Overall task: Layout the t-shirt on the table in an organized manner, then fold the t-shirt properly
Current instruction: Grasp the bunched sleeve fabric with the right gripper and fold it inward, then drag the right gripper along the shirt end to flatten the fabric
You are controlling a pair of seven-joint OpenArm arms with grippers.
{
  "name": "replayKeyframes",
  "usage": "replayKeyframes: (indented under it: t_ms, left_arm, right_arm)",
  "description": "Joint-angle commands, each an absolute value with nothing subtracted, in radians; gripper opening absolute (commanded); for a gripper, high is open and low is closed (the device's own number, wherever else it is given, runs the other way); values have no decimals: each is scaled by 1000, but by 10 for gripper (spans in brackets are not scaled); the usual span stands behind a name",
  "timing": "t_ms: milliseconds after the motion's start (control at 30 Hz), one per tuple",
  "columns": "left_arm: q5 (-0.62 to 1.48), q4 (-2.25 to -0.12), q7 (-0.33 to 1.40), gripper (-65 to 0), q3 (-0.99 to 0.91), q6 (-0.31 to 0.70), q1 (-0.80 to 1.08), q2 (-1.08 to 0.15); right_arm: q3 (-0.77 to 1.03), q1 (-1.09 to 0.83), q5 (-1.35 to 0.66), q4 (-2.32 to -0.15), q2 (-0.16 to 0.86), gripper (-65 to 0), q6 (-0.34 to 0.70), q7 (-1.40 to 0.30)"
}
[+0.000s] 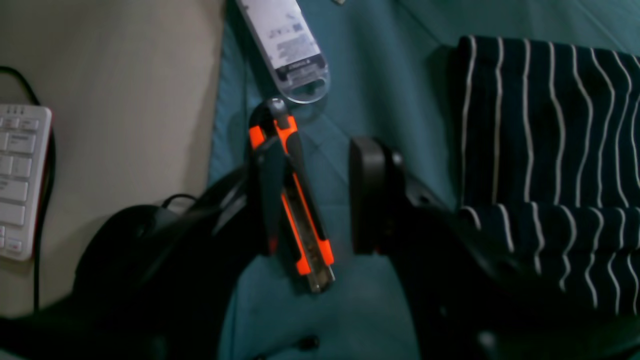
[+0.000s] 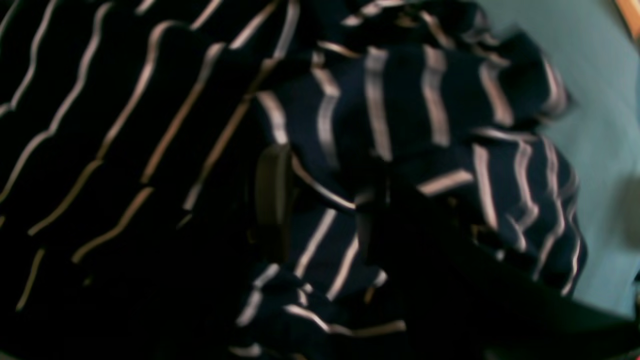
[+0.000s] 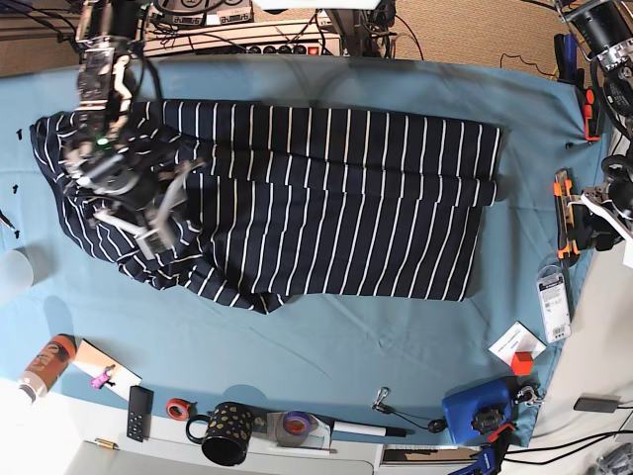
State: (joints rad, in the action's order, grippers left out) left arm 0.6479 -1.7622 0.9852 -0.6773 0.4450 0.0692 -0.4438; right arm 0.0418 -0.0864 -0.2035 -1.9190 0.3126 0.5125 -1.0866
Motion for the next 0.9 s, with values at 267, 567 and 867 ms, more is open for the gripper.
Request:
replayKeyframes:
  t_ms: [267,567,867]
  left_arm:
    - [659,-1777,956,-420,-683,445,58,-465]
    - [659,-1777,956,-420,-683,445,58,-465]
    - [659,-1777,949,-420,-683,445,58,-465]
  right_arm:
    - [-174,-72,95,-1935,330,-439,303,-986]
    - [-197,-69,136,-1829,330,-439,243,-967]
    - [-197,-19,140,-1824,330,-439,227,-943]
